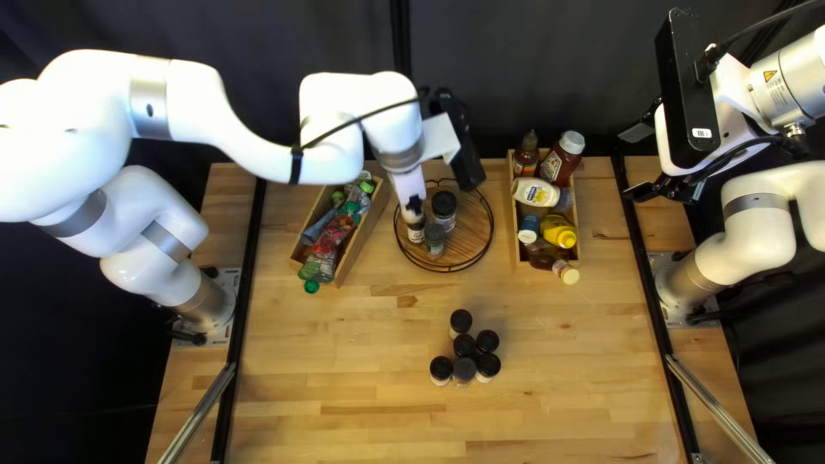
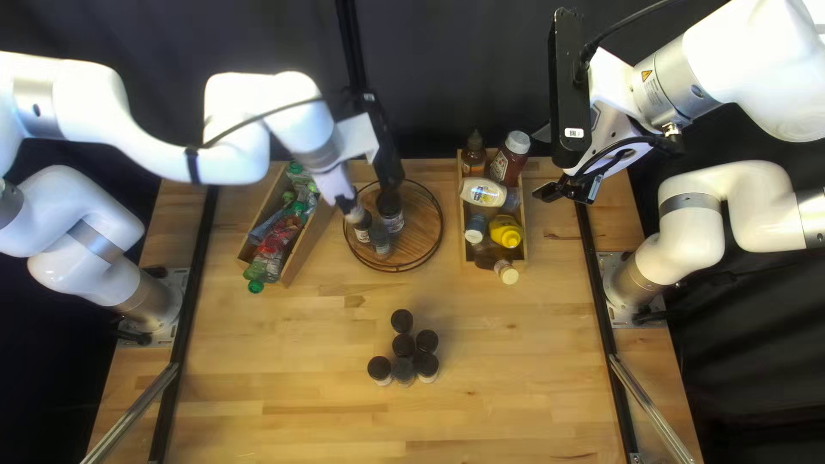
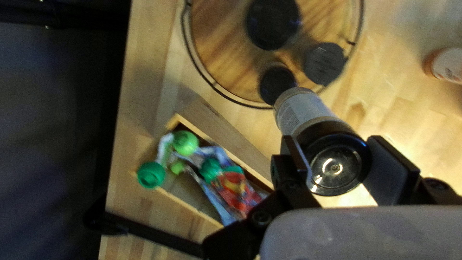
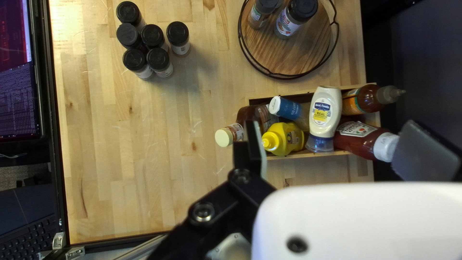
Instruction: Separate condiments, baby food and spices and place it in 3 different racks/containers
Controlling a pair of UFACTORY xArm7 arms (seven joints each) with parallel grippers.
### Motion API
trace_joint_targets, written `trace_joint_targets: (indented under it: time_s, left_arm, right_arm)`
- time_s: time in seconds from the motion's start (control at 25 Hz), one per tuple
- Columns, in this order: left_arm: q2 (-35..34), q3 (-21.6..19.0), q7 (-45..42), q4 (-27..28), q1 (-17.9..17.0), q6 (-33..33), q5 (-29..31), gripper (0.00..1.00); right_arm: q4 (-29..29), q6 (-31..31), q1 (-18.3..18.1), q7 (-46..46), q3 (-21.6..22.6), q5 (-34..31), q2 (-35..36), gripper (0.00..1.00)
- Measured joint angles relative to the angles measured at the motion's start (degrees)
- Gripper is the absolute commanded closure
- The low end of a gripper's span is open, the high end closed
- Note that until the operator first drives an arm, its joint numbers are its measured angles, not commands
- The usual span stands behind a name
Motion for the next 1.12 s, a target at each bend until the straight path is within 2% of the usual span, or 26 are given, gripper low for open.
trace_joint_targets:
  time_s: [0.32,1.12]
  left_arm:
    - [6.9,2.92,6.49,-0.42,2.61,-5.05,-7.85,0.8]
    - [17.02,1.37,15.21,-0.37,7.64,-10.81,-20.76,0.86]
  right_arm:
    - [0.0,0.0,0.0,0.0,0.0,0.0,0.0,0.0]
    - [0.0,0.0,0.0,0.0,0.0,0.0,0.0,0.0]
